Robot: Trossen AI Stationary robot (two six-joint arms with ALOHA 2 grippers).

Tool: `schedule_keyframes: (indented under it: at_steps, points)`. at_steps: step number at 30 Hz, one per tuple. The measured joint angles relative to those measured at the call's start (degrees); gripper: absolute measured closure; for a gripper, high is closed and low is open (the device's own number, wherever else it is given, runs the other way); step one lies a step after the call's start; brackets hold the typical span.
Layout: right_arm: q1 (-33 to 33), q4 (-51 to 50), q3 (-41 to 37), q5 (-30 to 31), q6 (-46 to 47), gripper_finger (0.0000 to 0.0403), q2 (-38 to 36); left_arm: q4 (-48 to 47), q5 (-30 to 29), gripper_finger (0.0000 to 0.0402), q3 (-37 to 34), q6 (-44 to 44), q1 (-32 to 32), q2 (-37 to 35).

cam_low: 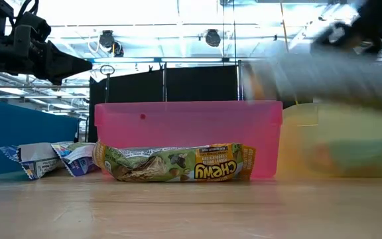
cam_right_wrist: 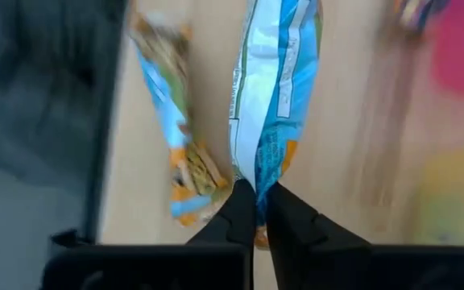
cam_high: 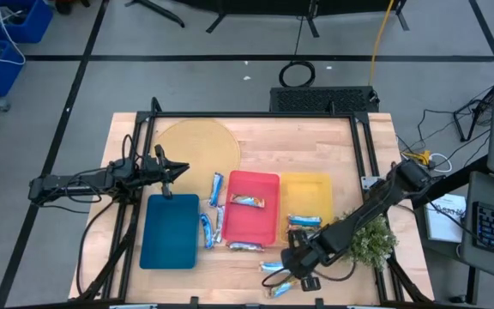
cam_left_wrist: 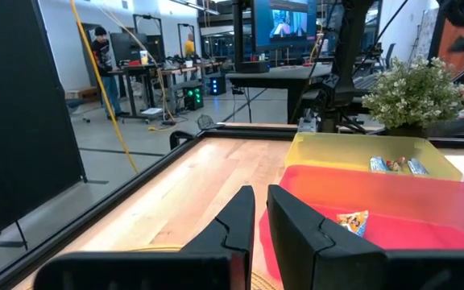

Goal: Pick and place Granola Bars by type
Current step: Put the yellow granola bar into the red bin

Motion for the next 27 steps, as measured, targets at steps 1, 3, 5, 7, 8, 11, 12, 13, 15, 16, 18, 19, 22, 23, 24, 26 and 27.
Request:
schedule_keyframes:
  at_steps: [1,3,5,7,8,11,12,13,15,16,18,19,22,23,24,26,27]
  points:
    - [0.07,0.48,0.00,1.42,-0.48,0.0396,-1.31,0.02,0.00,0.0355,0.00,-0.01,0.00,-0.01]
    - [0.09,1.51,0.00,4.28,-2.53,0.0399,-4.16,0.02,0.00,0.0355,-0.02,0.05,-0.01,-0.01]
    - [-0.37,3.38,0.10,6.99,-6.04,0.0400,-7.14,0.14,0.00,0.0355,-0.02,0.05,-0.01,0.01]
    - [-2.07,5.06,0.11,8.80,-10.30,0.0400,-9.58,0.42,-0.01,0.0355,-0.02,0.00,0.00,0.01]
    - [-3.28,5.94,0.11,9.28,-12.67,0.0400,-10.59,0.41,0.00,0.0355,-0.02,-0.15,0.00,0.01]
    - [-8.35,9.61,0.11,9.11,-19.83,0.0402,-12.36,0.33,0.00,0.0355,-0.02,-0.27,0.00,0.00]
    - [-10.50,11.03,0.11,8.24,-21.70,0.0402,-12.66,0.24,0.02,0.0355,-0.02,-0.27,-0.01,-0.01]
    - [-12.64,12.13,0.11,6.01,-23.36,0.0402,-12.77,0.22,0.00,0.0355,-0.02,-0.31,0.00,0.01]
    - [-17.22,13.59,0.11,1.53,-24.90,0.0402,-12.60,0.10,0.00,0.0355,-0.02,-0.32,0.00,0.00]
    - [-19.56,13.73,0.13,-0.69,-25.10,0.0403,-12.28,0.07,0.01,0.0355,-0.02,-0.32,-0.01,-0.01]
    - [-23.91,13.55,0.13,-4.00,-25.24,0.0403,-11.18,0.07,0.00,0.0355,-0.02,-0.32,0.00,0.00]
    - [-25.88,13.46,0.13,-5.48,-25.27,0.0403,-10.44,0.04,0.00,0.0355,-0.02,-0.32,0.00,0.00]
    - [-30.88,13.51,0.13,-9.67,-25.47,0.0402,-7.67,0.01,0.00,0.0355,-0.02,-0.32,-0.02,-0.01]
    - [-32.19,13.47,0.13,-10.84,-25.50,0.0402,-6.45,0.02,0.00,0.0355,-0.02,-0.32,0.00,0.01]
    - [-33.35,13.45,0.13,-11.98,-25.55,0.0402,-5.06,0.02,0.00,0.0355,-0.02,-0.32,-0.01,-0.01]
    - [-35.25,12.57,0.13,-13.43,-26.33,0.0402,-2.60,0.01,-0.02,0.0355,-0.02,-0.32,-0.01,0.00]
    - [-35.95,11.94,0.11,-13.49,-26.60,0.0402,-1.46,0.02,-0.02,0.0355,-0.02,-0.32,0.00,0.01]
